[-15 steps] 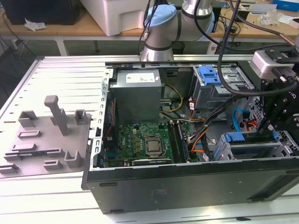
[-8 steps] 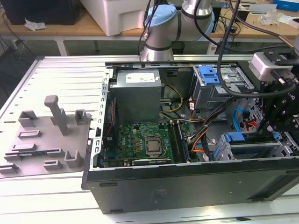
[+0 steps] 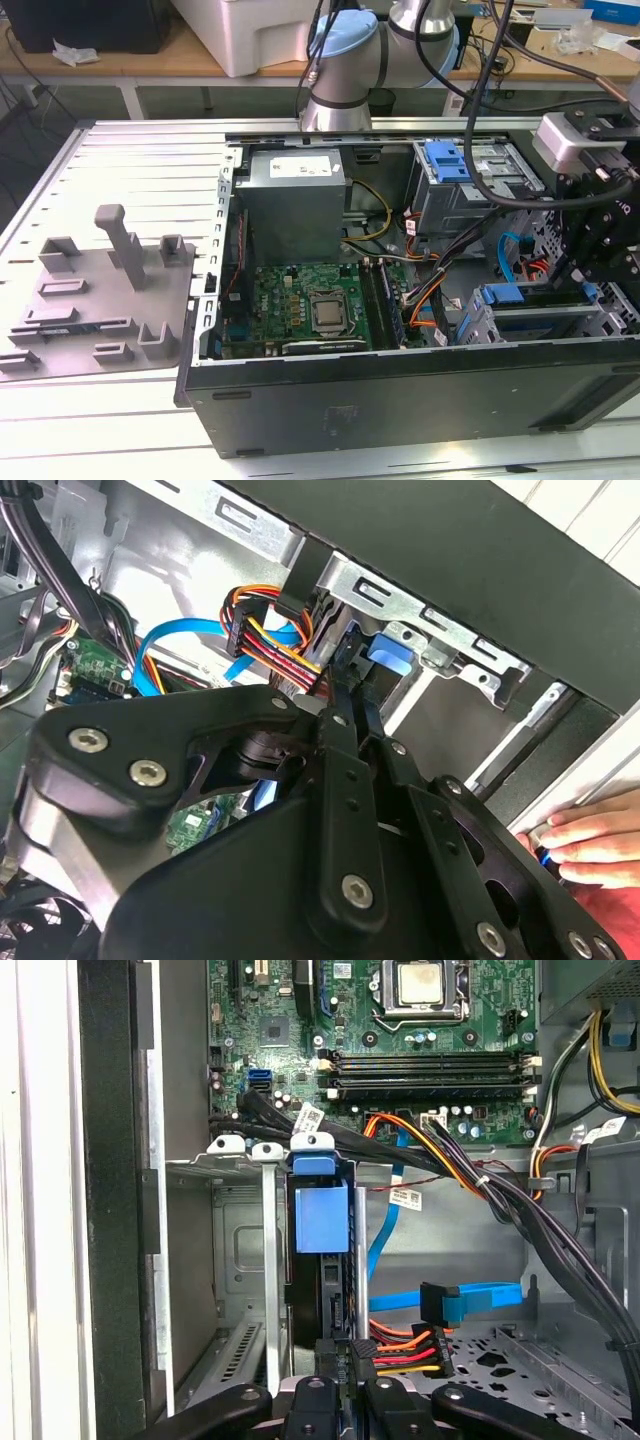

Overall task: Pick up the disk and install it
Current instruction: 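Insert the first disk wire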

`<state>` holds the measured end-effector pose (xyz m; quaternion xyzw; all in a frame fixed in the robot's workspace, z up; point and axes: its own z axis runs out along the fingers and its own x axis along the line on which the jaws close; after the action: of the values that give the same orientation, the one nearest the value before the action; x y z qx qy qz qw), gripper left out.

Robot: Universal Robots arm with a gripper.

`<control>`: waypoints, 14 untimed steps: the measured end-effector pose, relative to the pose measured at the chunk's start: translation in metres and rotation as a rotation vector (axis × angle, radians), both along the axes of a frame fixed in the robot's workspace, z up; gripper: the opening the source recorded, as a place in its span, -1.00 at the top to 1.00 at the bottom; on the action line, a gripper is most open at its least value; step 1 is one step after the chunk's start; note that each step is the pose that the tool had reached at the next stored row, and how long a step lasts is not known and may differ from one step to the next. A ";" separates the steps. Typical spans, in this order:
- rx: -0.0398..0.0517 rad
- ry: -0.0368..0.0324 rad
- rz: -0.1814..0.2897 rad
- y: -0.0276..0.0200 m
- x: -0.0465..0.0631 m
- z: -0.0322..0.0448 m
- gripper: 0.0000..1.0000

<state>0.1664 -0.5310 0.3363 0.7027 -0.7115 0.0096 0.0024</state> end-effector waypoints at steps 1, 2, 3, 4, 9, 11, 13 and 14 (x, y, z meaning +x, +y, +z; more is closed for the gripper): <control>0.0000 0.0000 0.000 0.0000 0.000 0.0000 0.67; 0.0000 0.0001 0.000 0.0000 0.000 0.0000 0.67; -0.0001 0.0000 0.000 0.0000 0.000 -0.0001 0.67; -0.0001 0.0000 0.000 0.0000 0.000 -0.0001 0.67; 0.0000 0.0000 0.000 0.0000 0.000 -0.0002 0.67; 0.0000 0.0000 0.000 0.0000 0.000 -0.0002 0.67; 0.0011 0.0002 0.000 0.0000 0.000 -0.0008 0.65; 0.0012 0.0002 0.000 0.0000 0.000 -0.0008 0.65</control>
<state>0.1663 -0.5310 0.3355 0.7026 -0.7115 0.0091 0.0021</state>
